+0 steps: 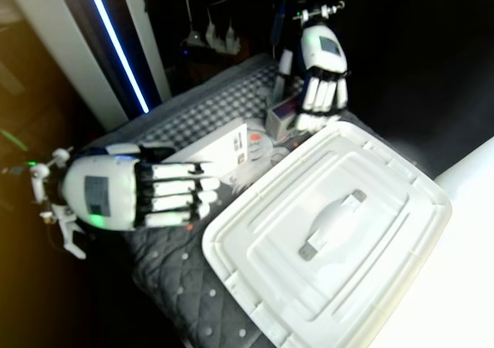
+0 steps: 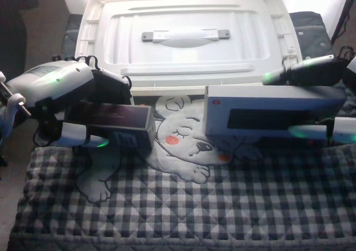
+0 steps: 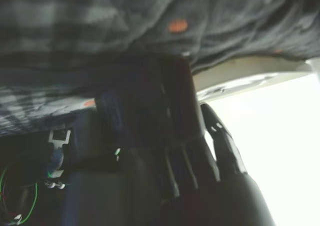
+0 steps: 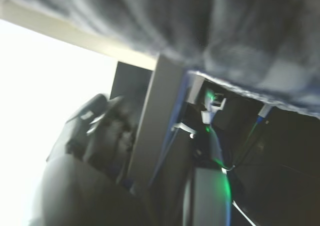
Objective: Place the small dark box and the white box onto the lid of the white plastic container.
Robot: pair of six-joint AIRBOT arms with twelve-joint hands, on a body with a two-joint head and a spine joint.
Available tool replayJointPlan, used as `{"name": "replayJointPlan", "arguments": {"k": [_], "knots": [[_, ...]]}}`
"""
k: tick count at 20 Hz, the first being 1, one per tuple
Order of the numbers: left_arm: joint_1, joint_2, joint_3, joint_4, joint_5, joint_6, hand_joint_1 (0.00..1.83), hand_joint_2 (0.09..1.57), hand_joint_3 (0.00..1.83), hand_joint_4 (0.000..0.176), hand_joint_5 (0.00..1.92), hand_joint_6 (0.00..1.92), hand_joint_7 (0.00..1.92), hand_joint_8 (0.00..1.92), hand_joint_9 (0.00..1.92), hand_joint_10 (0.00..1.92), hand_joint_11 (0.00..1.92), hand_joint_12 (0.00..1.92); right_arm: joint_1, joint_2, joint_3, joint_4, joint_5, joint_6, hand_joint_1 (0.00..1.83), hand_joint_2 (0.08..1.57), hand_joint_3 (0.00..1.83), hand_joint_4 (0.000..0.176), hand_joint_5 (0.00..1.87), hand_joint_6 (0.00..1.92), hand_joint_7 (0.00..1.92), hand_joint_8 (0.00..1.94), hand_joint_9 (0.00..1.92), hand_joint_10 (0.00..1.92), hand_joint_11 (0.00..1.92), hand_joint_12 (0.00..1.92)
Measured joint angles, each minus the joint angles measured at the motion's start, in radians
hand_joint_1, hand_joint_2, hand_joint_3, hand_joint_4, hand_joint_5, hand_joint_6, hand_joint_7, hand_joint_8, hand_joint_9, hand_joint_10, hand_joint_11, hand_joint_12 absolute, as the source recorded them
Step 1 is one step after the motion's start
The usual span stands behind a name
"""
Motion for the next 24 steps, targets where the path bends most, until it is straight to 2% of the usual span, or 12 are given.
{"name": "replayJointPlan", "arguments": {"k": [1, 2, 3, 5, 6, 8, 11, 12, 15, 20, 23, 24], "knots": [[-0.001, 0.0, 0.0, 0.0, -0.001, 0.0, 1.36, 1.14, 0.0, 0.0, 0.8, 1.16, 0.93, 1.09, 0.91, 1.18, 0.52, 1.22, 0.0, 0.0, 0.0, 0.003, 0.006, 0.002, 1.4, 1.02, 0.0, 0.0, 1.14, 0.59, 1.37, 0.18, 1.08, 1.05, 0.19, 1.44], [-0.001, 0.0, 0.0, -0.003, -0.003, 0.0, 1.36, 1.14, 0.0, 0.0, 0.81, 1.15, 0.93, 1.09, 0.9, 1.21, 0.54, 1.22, 0.0, 0.0, 0.0, 0.005, 0.006, 0.002, 1.31, 1.0, 0.0, 0.0, 1.2, 0.53, 1.38, 0.35, 1.15, 0.95, 0.16, 1.83], [-0.001, 0.0, 0.0, -0.003, -0.005, 0.0, 1.36, 1.14, 0.0, 0.0, 0.81, 1.14, 0.93, 1.09, 0.9, 1.2, 0.55, 1.21, 0.0, -0.002, 0.0, 0.005, 0.007, 0.002, 1.39, 1.0, 0.0, 0.0, 1.13, 0.59, 1.4, 0.18, 1.21, 0.93, 0.73, 1.53], [-0.001, -0.005, 0.0, -0.006, -0.01, 0.0, 1.36, 1.14, 0.0, 0.0, 0.81, 1.16, 0.93, 1.1, 0.9, 1.2, 0.54, 1.18, 0.0, -0.002, 0.002, 0.006, 0.007, 0.002, 1.4, 1.03, 0.0, 0.0, 1.02, 0.82, 1.37, 0.09, 1.17, 0.95, 0.95, 1.23], [-0.001, -0.009, 0.003, -0.007, -0.011, 0.001, 1.35, 1.15, 0.0, 0.0, 0.81, 1.16, 0.92, 1.13, 0.86, 1.23, 0.52, 1.18, 0.0, -0.002, 0.003, 0.006, 0.007, 0.002, 1.4, 1.03, 0.0, 0.0, 1.01, 0.78, 1.3, 0.27, 1.16, 0.98, 1.04, 1.18], [-0.001, -0.012, 0.003, -0.007, -0.017, 0.0, 1.35, 1.16, 0.0, 0.0, 0.79, 1.19, 0.91, 1.13, 0.86, 1.25, 0.5, 1.24, 0.0, -0.003, 0.003, 0.006, 0.007, 0.002, 1.4, 1.04, 0.0, 0.0, 0.97, 0.85, 1.2, 0.51, 1.16, 0.95, 1.1, 1.1], [-0.002, -0.012, 0.003, -0.007, -0.04, 0.0, 1.36, 1.15, 0.0, 0.0, 0.74, 1.24, 0.94, 1.07, 0.91, 1.2, 0.55, 1.28, 0.0, -0.005, 0.01, 0.003, 0.011, 0.001, 1.3, 1.03, 0.0, 0.0, 1.1, 0.65, 1.28, 0.65, 1.33, 0.62, 1.07, 1.27], [-0.005, -0.012, 0.003, -0.007, -0.049, 0.0, 1.37, 1.14, 0.0, 0.0, 0.74, 1.21, 0.97, 1.03, 0.91, 1.21, 0.52, 1.34, 0.0, -0.005, 0.011, 0.006, 0.015, 0.001, 1.3, 1.03, 0.0, 0.0, 1.13, 0.53, 1.25, 0.75, 1.35, 0.68, 1.08, 1.37], [-0.033, -0.012, 0.005, -0.002, -0.068, 0.0, 1.35, 1.15, 0.0, 0.0, 0.82, 1.15, 0.93, 1.1, 0.83, 1.29, 0.46, 1.34, 0.029, 0.006, 0.013, -0.019, 0.016, 0.005, 1.29, 1.07, 0.0, 0.0, 1.05, 0.63, 1.16, 0.95, 1.28, 0.84, 1.08, 1.42], [-0.168, -0.036, 0.096, 0.048, -0.068, 0.0, 1.36, 1.18, 0.0, 0.0, 0.73, 1.24, 0.86, 1.18, 0.83, 1.35, 0.55, 1.45, 0.185, 0.025, 0.062, -0.064, 0.031, -0.055, 1.3, 1.03, 0.0, 0.0, 1.07, 0.67, 1.32, 0.6, 1.36, 0.61, 1.13, 1.26], [-0.256, -0.113, 0.197, 0.053, -0.054, 0.007, 1.36, 1.15, 0.0, 0.0, 0.82, 1.06, 0.9, 1.17, 0.86, 1.33, 0.56, 1.44, 0.244, -0.017, 0.136, -0.065, -0.008, -0.087, 1.3, 1.02, 0.0, 0.0, 1.06, 0.73, 1.38, 0.45, 1.41, 0.55, 1.15, 1.29], [-0.274, -0.135, 0.216, 0.074, -0.035, 0.006, 1.27, 1.17, 0.0, 0.0, 0.87, 0.93, 0.86, 1.38, 0.72, 1.35, 0.49, 1.63, 0.264, -0.03, 0.151, -0.071, -0.029, -0.092, 1.29, 1.03, 0.0, 0.0, 1.04, 0.79, 1.31, 0.54, 1.36, 0.52, 1.1, 1.32]]}}
